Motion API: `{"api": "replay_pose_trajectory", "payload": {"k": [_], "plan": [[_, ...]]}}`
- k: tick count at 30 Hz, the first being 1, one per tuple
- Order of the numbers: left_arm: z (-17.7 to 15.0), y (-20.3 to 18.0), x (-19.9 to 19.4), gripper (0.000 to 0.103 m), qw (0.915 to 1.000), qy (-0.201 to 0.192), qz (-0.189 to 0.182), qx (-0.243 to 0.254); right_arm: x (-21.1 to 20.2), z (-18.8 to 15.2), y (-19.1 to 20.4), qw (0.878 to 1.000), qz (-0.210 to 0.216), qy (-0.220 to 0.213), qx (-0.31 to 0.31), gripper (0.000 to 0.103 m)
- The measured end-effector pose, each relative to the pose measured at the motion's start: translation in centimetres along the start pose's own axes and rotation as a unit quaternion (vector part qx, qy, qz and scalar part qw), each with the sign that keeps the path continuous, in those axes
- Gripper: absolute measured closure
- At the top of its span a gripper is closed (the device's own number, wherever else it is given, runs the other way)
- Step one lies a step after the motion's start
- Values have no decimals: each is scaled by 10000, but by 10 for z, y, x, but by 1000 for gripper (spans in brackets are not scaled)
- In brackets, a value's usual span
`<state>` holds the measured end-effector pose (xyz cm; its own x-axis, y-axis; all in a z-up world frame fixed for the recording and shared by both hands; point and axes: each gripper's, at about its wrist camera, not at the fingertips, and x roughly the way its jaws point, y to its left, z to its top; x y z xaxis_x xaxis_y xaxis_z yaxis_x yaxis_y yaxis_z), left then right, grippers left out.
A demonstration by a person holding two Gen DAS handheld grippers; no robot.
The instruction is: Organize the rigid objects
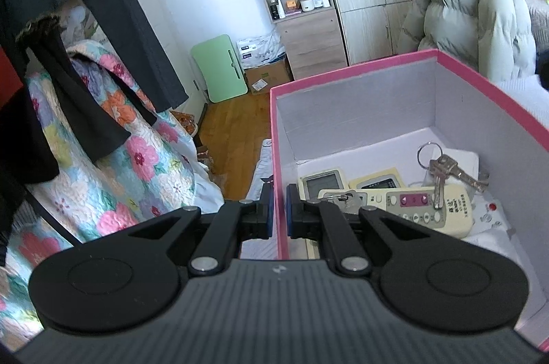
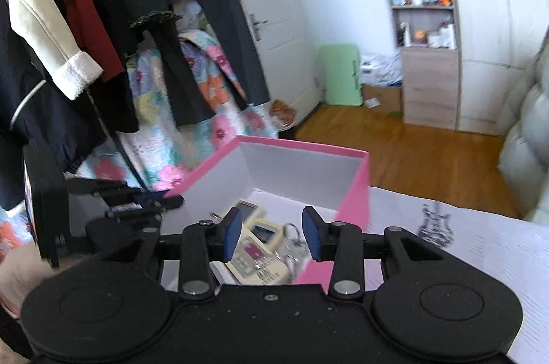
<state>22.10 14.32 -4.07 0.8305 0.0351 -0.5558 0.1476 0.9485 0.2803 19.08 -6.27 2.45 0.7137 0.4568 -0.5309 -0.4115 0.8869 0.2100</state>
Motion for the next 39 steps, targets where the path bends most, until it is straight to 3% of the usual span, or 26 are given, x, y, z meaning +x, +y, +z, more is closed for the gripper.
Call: {"api": "replay_pose_trajectory", "payload": {"k": [3, 9, 11, 13, 17, 19, 24, 31, 35, 39], "plan": [[0, 0, 2, 97, 10000, 42, 23, 50, -5, -10, 8, 9989, -353, 152, -264, 59], [2, 0, 4, 91, 9997, 246, -72, 19, -24, -24, 17, 9975, -465, 140, -508, 57], [1, 1, 1, 78, 9995, 257, -194, 23, -32, -26, 19, 9975, -465, 54, -533, 55], [1, 5, -4, 59, 9991, 332, -258, -83, -37, -25, 19, 9976, -449, 9, -520, 54], [7, 15, -31, 53, 9993, 246, -112, -270, -50, -25, 21, 9967, -537, -103, -603, 54], [11, 19, -48, 43, 9992, 190, 9, -359, -59, -25, 23, 9967, -527, -185, -596, 53], [18, 6, -102, 40, 9995, -154, 239, -101, -73, -28, 34, 9951, -708, -266, -634, 53], [17, -19, -167, 30, 9987, -483, -15, -144, -101, -35, 51, 9944, -795, -377, -581, 51], [14, -33, -184, 25, 9983, -435, -123, -355, -120, -42, 60, 9935, -771, -472, -698, 48], [1, -44, -186, 22, 9964, -127, -230, -805, -135, -47, 62, 9917, -818, -507, -849, 44]]}}
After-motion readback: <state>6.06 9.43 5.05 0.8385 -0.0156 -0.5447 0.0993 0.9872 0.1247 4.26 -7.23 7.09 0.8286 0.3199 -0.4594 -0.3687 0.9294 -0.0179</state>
